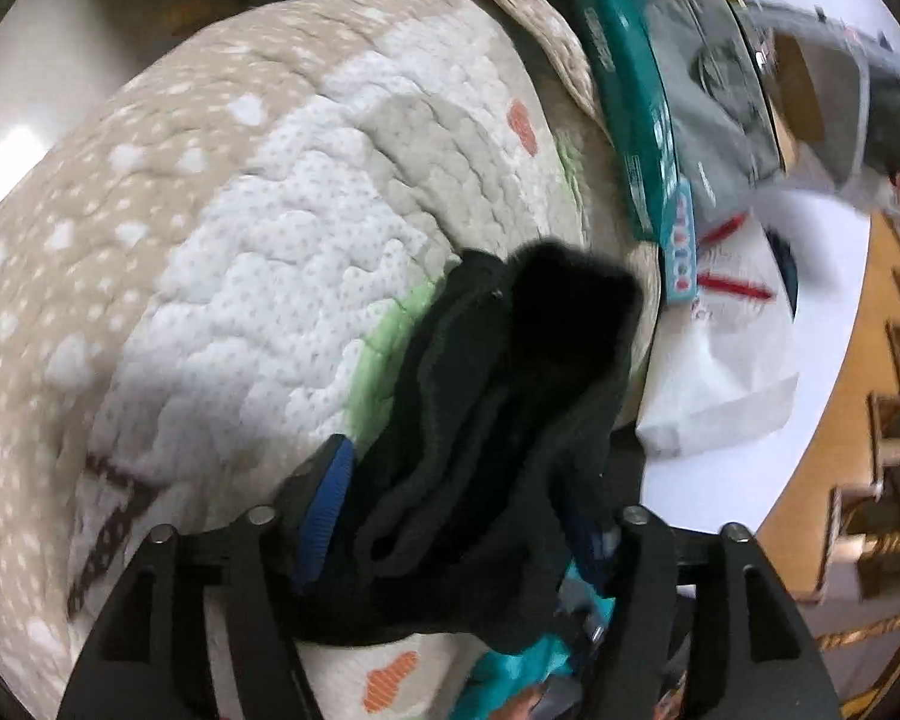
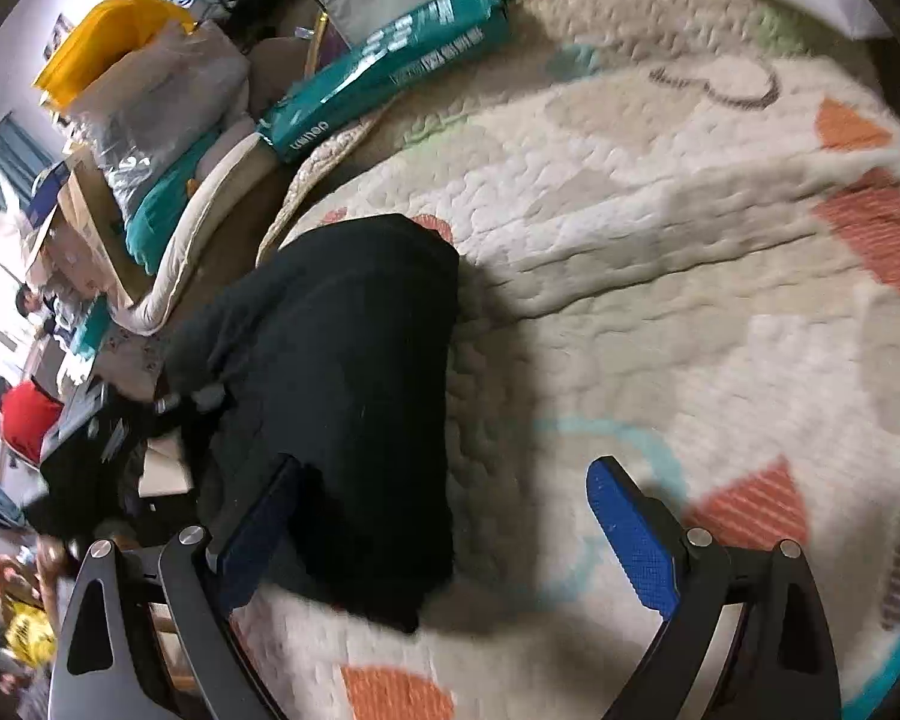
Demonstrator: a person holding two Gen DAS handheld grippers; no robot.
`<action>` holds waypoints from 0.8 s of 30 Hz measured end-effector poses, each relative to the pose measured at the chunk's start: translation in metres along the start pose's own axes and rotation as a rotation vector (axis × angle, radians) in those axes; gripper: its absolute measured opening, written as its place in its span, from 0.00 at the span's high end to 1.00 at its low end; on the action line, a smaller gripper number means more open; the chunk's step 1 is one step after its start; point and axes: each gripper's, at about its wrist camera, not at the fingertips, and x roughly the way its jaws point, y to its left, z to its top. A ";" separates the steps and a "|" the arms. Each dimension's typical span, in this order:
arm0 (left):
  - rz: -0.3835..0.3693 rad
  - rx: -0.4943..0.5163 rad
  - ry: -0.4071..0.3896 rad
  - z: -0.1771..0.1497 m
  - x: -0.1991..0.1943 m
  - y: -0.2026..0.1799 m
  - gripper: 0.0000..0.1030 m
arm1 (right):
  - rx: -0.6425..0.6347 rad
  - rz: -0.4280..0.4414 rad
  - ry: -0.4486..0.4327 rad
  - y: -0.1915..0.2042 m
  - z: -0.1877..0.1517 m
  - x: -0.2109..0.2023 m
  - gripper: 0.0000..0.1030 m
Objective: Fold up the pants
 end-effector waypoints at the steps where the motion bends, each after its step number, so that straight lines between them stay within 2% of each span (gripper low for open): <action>1: -0.015 -0.036 -0.007 -0.001 -0.006 0.004 0.29 | -0.019 -0.014 -0.005 0.001 -0.005 -0.007 0.05; 3: -0.035 -0.113 -0.030 0.001 -0.018 0.015 0.26 | -0.063 -0.045 -0.009 0.005 -0.016 -0.022 0.05; 4: -0.023 -0.129 -0.051 0.003 -0.022 0.018 0.26 | -0.091 -0.059 -0.009 0.009 -0.025 -0.033 0.05; 7: 0.095 -0.092 -0.144 0.003 -0.042 0.014 0.26 | -0.157 -0.086 -0.008 0.016 -0.046 -0.058 0.05; 9: 0.134 -0.021 -0.211 -0.004 -0.059 0.000 0.26 | -0.192 -0.095 -0.016 0.021 -0.062 -0.078 0.05; 13: 0.265 0.231 -0.284 -0.018 -0.065 -0.063 0.26 | -0.180 -0.060 -0.031 0.028 -0.083 -0.106 0.05; 15: 0.415 0.352 -0.324 -0.021 -0.054 -0.090 0.26 | -0.165 -0.029 -0.041 0.031 -0.089 -0.113 0.05; 17: 0.647 0.433 -0.335 -0.014 -0.027 -0.104 0.26 | -0.159 -0.014 -0.049 0.033 -0.095 -0.117 0.05; 19: 0.811 0.465 -0.276 -0.001 0.006 -0.098 0.26 | -0.159 -0.015 -0.052 0.033 -0.099 -0.117 0.05; 21: 0.885 0.475 -0.210 0.006 0.027 -0.086 0.25 | -0.158 -0.016 -0.053 0.031 -0.100 -0.114 0.05; 22: 0.914 0.478 -0.201 0.008 0.033 -0.080 0.25 | -0.156 -0.019 -0.053 0.030 -0.099 -0.113 0.05; 24: 0.885 0.447 -0.234 0.009 0.027 -0.076 0.25 | -0.142 -0.024 -0.052 0.024 -0.099 -0.109 0.05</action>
